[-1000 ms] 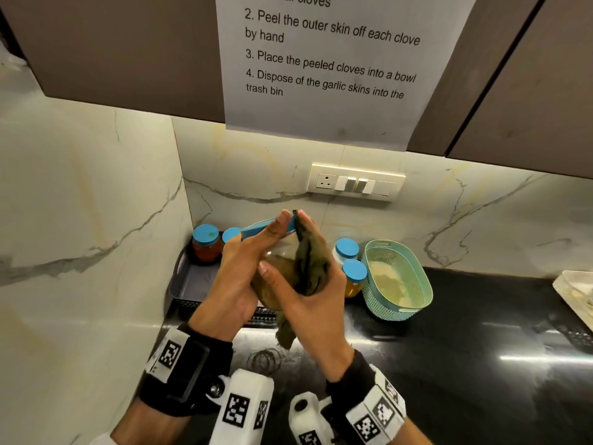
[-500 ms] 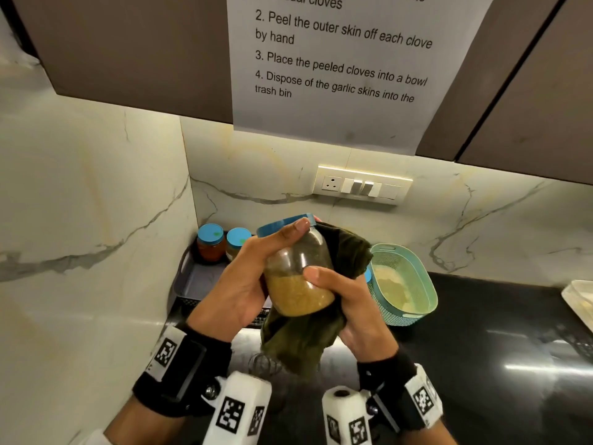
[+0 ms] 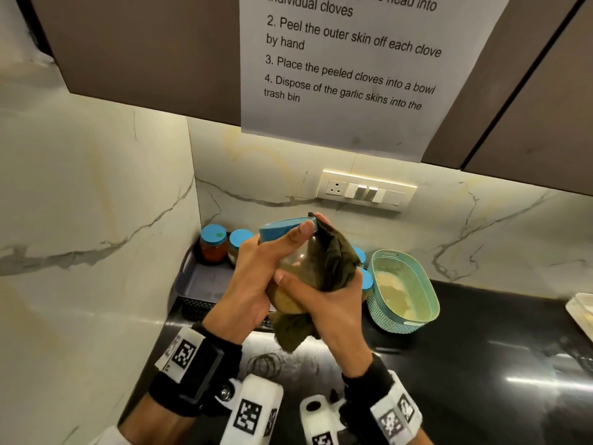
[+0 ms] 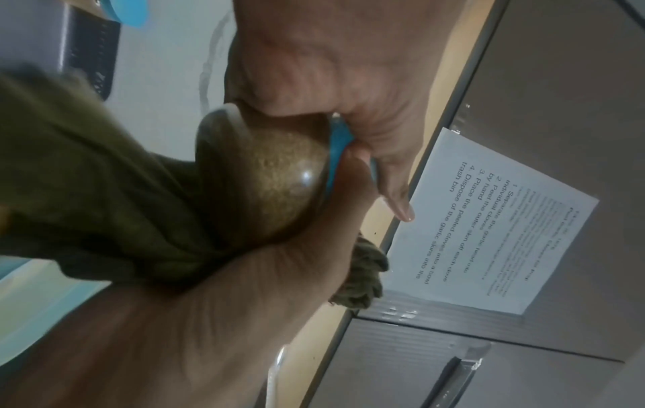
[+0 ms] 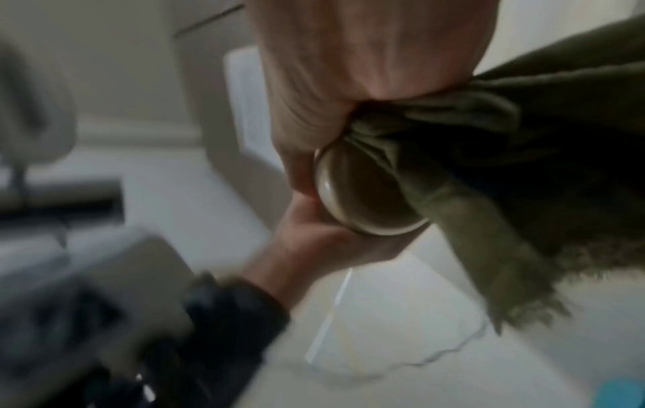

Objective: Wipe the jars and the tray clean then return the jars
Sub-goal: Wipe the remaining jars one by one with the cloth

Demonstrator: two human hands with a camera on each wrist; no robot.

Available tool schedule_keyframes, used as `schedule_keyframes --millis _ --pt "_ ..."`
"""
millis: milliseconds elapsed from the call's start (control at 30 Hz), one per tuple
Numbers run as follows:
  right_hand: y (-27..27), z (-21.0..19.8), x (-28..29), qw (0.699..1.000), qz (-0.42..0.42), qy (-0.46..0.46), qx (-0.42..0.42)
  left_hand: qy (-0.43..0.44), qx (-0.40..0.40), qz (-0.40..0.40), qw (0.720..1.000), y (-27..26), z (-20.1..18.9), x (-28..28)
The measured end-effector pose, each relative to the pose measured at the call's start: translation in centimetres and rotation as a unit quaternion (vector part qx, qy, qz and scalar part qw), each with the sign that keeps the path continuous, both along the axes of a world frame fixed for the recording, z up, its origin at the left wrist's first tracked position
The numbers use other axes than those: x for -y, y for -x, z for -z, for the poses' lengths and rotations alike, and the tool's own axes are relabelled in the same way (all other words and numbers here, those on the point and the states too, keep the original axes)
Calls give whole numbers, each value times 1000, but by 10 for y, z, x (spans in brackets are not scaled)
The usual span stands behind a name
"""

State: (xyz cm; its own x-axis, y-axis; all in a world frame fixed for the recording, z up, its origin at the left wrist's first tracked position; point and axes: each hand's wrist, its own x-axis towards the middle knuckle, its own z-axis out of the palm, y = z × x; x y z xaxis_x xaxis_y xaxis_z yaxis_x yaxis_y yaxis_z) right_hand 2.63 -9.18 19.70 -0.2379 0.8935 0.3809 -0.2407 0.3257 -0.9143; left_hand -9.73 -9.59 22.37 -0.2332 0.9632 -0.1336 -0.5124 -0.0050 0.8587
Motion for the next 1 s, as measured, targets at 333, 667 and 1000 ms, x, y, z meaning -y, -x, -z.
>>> schedule_keyframes --millis 333,667,1000 --pt "-1 2 -4 996 21 -80 34 2 50 1 999 -2 2 2" --pt "-23 9 -16 997 -53 51 -33 30 45 40 998 -4 1 10" --pt "-11 3 2 998 0 -67 -13 -6 57 76 995 1 1 7"
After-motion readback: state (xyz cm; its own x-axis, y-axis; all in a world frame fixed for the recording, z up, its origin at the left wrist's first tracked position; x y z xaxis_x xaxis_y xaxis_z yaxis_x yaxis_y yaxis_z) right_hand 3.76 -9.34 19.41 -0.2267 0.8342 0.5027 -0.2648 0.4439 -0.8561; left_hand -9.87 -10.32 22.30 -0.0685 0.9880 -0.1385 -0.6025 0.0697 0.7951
